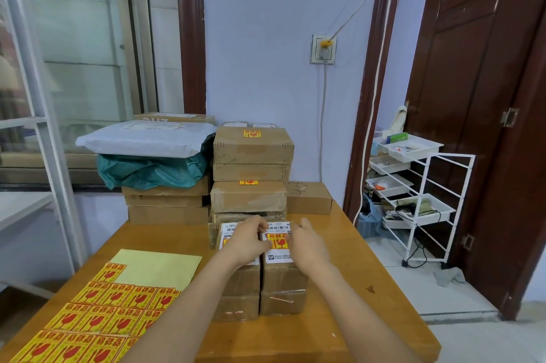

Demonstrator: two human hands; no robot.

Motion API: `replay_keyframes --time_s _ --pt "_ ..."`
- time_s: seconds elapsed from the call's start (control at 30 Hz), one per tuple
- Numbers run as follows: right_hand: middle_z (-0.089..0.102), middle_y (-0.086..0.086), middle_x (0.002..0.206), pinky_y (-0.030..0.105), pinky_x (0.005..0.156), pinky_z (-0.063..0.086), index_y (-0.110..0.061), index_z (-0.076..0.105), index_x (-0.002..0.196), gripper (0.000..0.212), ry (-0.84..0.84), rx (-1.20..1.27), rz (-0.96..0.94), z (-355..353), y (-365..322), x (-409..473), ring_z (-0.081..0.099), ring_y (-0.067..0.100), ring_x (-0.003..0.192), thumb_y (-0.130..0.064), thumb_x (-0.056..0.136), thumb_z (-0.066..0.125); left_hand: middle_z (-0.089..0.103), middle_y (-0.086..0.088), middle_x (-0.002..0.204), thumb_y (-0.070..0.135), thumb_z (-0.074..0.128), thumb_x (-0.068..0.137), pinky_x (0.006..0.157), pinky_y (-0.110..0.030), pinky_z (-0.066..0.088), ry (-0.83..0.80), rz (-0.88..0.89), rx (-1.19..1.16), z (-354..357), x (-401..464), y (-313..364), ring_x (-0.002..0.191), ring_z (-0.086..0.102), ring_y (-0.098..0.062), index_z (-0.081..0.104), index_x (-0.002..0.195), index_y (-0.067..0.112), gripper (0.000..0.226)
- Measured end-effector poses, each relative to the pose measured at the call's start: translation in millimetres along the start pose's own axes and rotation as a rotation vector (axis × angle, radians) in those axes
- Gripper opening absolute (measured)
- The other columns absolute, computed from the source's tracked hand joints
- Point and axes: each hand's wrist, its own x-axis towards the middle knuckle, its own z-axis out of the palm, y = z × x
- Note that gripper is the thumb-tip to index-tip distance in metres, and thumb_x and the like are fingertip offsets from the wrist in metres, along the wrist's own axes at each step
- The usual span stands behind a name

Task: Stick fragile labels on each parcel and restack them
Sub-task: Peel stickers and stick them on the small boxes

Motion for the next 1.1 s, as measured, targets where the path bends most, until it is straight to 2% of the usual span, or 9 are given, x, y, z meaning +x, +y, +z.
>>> replay_keyframes --time_s 0.17,0.47,0.63,0.7,0.83,0.9,1.0,1.1 --pt "0.038 0.01 0.134 0.032 0.073 0.043 -0.006 0.039 0.14 0.041 0.004 -0.047 0.003 0 -1 0 0.059 0.031 0.101 -0.006 0.099 0.041 0.05 -0.004 0.121 0.015 0.069 0.083 0.087 -0.022 0.039 -0.06 -0.022 -0.024 -5 -3 2 0.111 0.048 -0.016 0.049 0.122 0.01 0.044" --pt "0.038 0.012 0.138 0.036 0.082 0.047 -0.007 0.038 0.139 0.04 -0.007 -0.031 0.012 -1 1 -4 0.057 0.031 0.107 -0.007 0.099 0.039 0.049 -0.002 0.123 0.002 0.063 0.084 0.084 -0.021 0.037 -0.12 -0.076 -0.155 -12 -8 5 0.113 0.044 -0.013 0.046 0.124 0.012 0.044" --pt "0.041 0.009 0.131 0.034 0.074 0.048 -0.01 0.044 0.133 0.033 0.033 0.052 0.019 3 2 -5 0.059 0.026 0.094 -0.012 0.1 0.037 0.055 0.002 0.113 -0.007 0.056 0.084 0.076 -0.015 0.043 -0.076 -0.114 -0.36 -17 -10 4 0.11 0.049 -0.013 0.05 0.112 0.017 0.038" --pt "0.043 0.006 0.124 0.034 0.071 0.05 -0.011 0.048 0.128 0.03 0.054 0.135 0.02 7 5 -3 0.058 0.023 0.088 -0.016 0.101 0.037 0.059 0.002 0.109 -0.009 0.054 0.084 0.079 -0.017 0.044 -0.042 -0.121 -0.473 -22 -12 5 0.108 0.053 -0.014 0.052 0.113 0.014 0.037" --pt "0.041 0.003 0.123 0.035 0.089 0.049 -0.011 0.047 0.132 0.034 0.047 0.436 0.062 13 12 4 0.052 0.016 0.095 -0.017 0.099 0.046 0.066 -0.003 0.107 -0.011 0.047 0.088 0.082 -0.018 0.046 0.027 -0.064 -0.601 -30 -18 5 0.102 0.061 -0.014 0.055 0.111 0.011 0.033" --pt "0.039 0.005 0.128 0.031 0.09 0.049 -0.009 0.041 0.137 0.043 0.057 0.592 0.1 13 16 6 0.05 0.013 0.1 -0.017 0.096 0.052 0.068 -0.003 0.106 -0.009 0.047 0.09 0.082 -0.017 0.047 0.063 -0.034 -0.614 -33 -19 5 0.101 0.063 -0.014 0.056 0.111 0.011 0.031" --pt "0.04 0.004 0.127 0.023 0.083 0.046 -0.009 0.042 0.136 0.047 0.079 0.791 0.154 16 20 6 0.05 0.011 0.1 -0.02 0.094 0.057 0.068 -0.001 0.106 -0.008 0.047 0.091 0.08 -0.014 0.048 0.089 0.015 -0.589 -39 -23 8 0.101 0.064 -0.01 0.057 0.111 0.011 0.03" --pt "0.045 0.001 0.125 0.027 0.089 0.045 -0.014 0.048 0.13 0.039 0.099 0.938 0.192 23 28 6 0.053 0.007 0.098 -0.03 0.096 0.054 0.065 0.003 0.108 -0.005 0.048 0.092 0.091 -0.021 0.047 0.152 0.04 -0.535 -48 -28 3 0.105 0.061 -0.009 0.06 0.105 0.019 0.029"
